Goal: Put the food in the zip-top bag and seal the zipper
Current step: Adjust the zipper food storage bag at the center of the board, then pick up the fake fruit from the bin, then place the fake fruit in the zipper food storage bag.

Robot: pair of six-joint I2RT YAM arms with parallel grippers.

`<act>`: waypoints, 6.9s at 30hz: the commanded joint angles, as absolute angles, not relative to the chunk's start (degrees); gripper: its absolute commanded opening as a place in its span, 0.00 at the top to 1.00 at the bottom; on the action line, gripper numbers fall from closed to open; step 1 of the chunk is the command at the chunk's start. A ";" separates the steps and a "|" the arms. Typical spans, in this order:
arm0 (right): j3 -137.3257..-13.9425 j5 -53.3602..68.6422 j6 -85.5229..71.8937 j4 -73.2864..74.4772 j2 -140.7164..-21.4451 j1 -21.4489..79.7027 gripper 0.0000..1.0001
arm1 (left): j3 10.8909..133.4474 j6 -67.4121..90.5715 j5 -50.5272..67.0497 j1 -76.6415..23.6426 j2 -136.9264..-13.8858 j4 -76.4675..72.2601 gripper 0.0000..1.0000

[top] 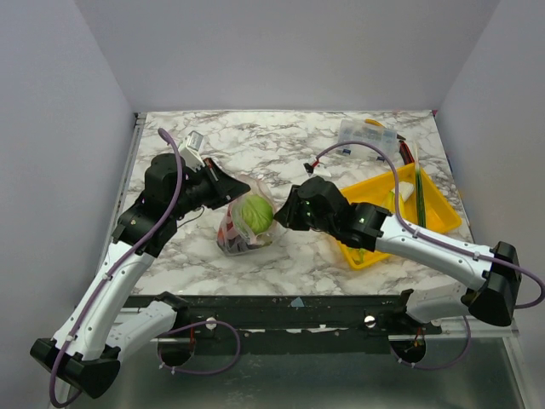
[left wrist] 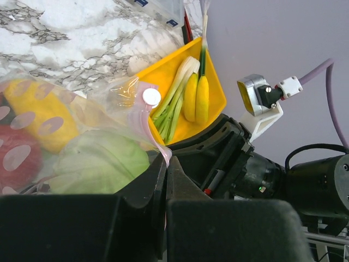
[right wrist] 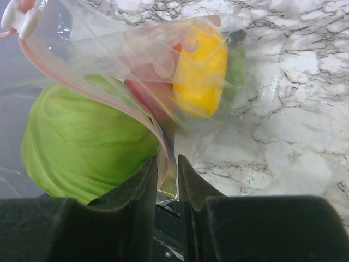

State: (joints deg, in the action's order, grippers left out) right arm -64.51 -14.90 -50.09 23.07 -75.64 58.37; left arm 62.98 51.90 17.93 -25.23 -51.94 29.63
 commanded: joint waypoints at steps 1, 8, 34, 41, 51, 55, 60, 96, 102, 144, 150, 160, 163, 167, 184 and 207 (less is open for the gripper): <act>-64.95 -12.11 -49.88 19.09 -77.46 57.84 0.77 | 63.81 51.48 19.93 -24.96 -50.34 27.34 1.00; -65.77 -11.76 -48.50 17.32 -81.37 57.83 0.81 | 63.72 50.73 19.84 -24.96 -50.23 27.37 1.00; -98.23 -6.22 -36.90 34.51 -90.56 57.87 1.00 | 76.05 29.25 -7.18 -20.16 -47.09 48.04 1.00; -96.22 -2.86 -37.59 32.06 -92.31 57.86 1.00 | 76.21 29.60 -4.83 -19.87 -46.35 45.57 1.00; -93.21 -19.41 -35.92 45.16 -85.43 57.26 0.64 | 69.14 32.29 7.18 -19.07 -51.62 40.30 1.00; -83.30 -24.97 -36.89 50.48 -76.28 48.61 0.41 | 68.82 32.69 10.16 -19.07 -52.62 38.73 1.00; -69.33 -24.85 -32.50 48.55 -65.93 30.08 0.15 | 69.17 33.00 13.71 -18.98 -54.26 37.93 1.00; -70.66 6.85 -28.99 34.20 -86.46 4.66 1.00 | 65.83 34.72 22.43 -18.99 -53.78 35.28 1.00; -72.66 8.63 -28.06 32.08 -95.59 4.56 0.66 | 65.89 34.35 21.93 -18.98 -52.85 36.06 1.00; -76.54 35.54 -20.39 33.62 -74.21 22.13 1.00 | 67.27 30.68 27.80 -18.98 -56.68 36.78 1.00; -78.42 44.76 -22.28 35.49 -71.84 31.59 1.00 | 69.75 27.60 25.07 -18.98 -56.70 40.06 1.00; -81.18 51.78 -21.94 45.78 -76.51 41.53 1.00 | 71.11 23.82 27.86 -19.16 -55.16 41.04 1.00; -84.40 48.18 -21.20 50.67 -79.92 43.35 1.00 | 70.77 23.10 28.53 -19.79 -54.28 41.00 1.00; -87.70 46.12 -22.66 53.79 -84.03 44.48 1.00 | 70.25 21.99 28.65 -21.79 -53.19 40.69 1.00; -96.85 58.97 -42.68 55.54 -97.47 44.84 1.00 | 67.86 22.21 24.58 -34.33 -52.17 38.00 1.00; -86.04 42.28 -80.04 33.26 -95.15 39.41 0.79 | 62.38 35.12 23.89 -36.38 -47.03 27.91 1.00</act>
